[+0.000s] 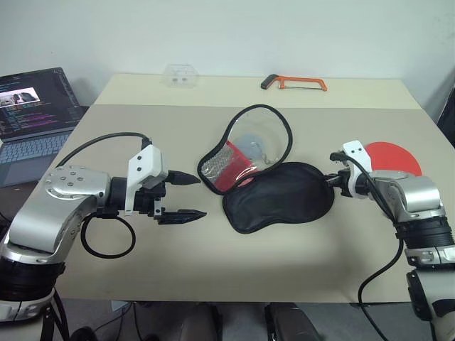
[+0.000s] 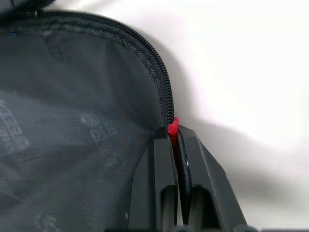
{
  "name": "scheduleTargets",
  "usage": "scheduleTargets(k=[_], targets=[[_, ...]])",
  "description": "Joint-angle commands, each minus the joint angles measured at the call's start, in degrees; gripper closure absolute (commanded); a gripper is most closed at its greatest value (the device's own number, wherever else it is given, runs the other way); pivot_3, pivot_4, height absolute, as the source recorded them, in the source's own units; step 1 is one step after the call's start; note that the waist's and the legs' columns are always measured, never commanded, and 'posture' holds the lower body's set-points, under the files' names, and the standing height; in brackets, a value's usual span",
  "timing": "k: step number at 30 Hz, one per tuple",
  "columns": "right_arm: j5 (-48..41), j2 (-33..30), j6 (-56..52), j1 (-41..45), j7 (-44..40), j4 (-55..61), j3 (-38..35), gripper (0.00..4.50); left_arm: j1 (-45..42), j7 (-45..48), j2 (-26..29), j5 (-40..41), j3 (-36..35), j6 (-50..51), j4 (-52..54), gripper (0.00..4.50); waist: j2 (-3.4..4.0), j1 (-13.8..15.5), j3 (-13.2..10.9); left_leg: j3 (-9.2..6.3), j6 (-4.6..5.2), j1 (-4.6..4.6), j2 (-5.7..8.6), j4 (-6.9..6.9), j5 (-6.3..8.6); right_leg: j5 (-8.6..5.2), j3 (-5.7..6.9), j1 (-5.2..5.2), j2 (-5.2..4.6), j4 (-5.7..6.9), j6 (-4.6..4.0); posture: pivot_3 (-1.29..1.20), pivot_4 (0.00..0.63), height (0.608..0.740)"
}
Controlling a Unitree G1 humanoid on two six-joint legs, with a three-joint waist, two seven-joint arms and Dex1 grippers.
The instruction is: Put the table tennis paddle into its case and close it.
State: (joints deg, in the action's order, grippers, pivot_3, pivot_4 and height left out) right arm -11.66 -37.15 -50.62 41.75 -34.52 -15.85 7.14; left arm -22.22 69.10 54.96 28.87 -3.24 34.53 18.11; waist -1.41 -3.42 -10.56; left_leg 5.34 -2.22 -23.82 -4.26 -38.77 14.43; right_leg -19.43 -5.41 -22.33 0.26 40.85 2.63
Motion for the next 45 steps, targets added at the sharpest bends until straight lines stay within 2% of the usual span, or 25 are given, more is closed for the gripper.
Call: scheduleTargets(k=[1, 11, 17, 31, 45], targets=[[4.76, -0.66, 9.58, 6.39, -2.75, -6.73, 2.57, 4.46, -0.19, -0.90, 0.73, -0.47, -0.97, -1.27, 1.29, 0.27, 0.00, -0.06, 0.00, 0.00, 0.00, -0.01, 0.00, 0.01, 0.00, 0.00, -0.01, -0.01, 0.01, 0.00, 0.00, 0.00, 0.150, 0.740], [17.91, 3.17, 42.67, 23.71, -7.57, -41.73, 9.23, 4.46, 0.38, -3.15, 0.18, -0.93, -0.74, -1.19, 2.45, 0.27, -0.02, -0.53, -0.02, 0.07, -0.03, -0.02, -0.19, 0.03, 0.01, 0.01, -0.04, -0.03, 0.03, -0.08, -0.02, 0.00, 0.150, 0.740], [24.92, 6.14, 53.95, 30.00, -6.31, -54.53, 11.59, 4.46, 0.97, -4.46, 0.22, -1.18, -0.80, -1.05, 3.19, 0.27, -0.02, -1.39, -0.02, 0.08, -0.19, -0.01, -0.28, 0.03, -0.09, 0.01, -0.03, -0.03, 0.02, -0.06, -0.03, 0.00, 0.150, 0.740], [37.62, 11.06, 64.69, 35.91, 3.57, -61.63, 15.72, 4.46, 3.77, -7.50, 0.53, -1.01, -2.10, -0.74, 5.57, 0.27, -0.01, -1.72, -0.02, 0.06, -0.23, 0.01, -0.32, 0.02, -0.11, 0.01, -0.03, -0.04, -0.02, 0.00, -0.04, 0.00, 0.150, 0.740], [46.31, 16.53, 68.54, 39.00, 20.00, -63.07, 18.72, 4.46, 6.59, -10.52, 0.54, -0.90, -3.17, -0.27, 8.24, 0.27, -0.01, -1.83, -0.03, 0.03, -0.24, 0.01, -0.32, 0.03, -0.11, 0.00, -0.01, -0.06, -0.09, 0.05, -0.06, 0.00, 0.150, 0.740]])
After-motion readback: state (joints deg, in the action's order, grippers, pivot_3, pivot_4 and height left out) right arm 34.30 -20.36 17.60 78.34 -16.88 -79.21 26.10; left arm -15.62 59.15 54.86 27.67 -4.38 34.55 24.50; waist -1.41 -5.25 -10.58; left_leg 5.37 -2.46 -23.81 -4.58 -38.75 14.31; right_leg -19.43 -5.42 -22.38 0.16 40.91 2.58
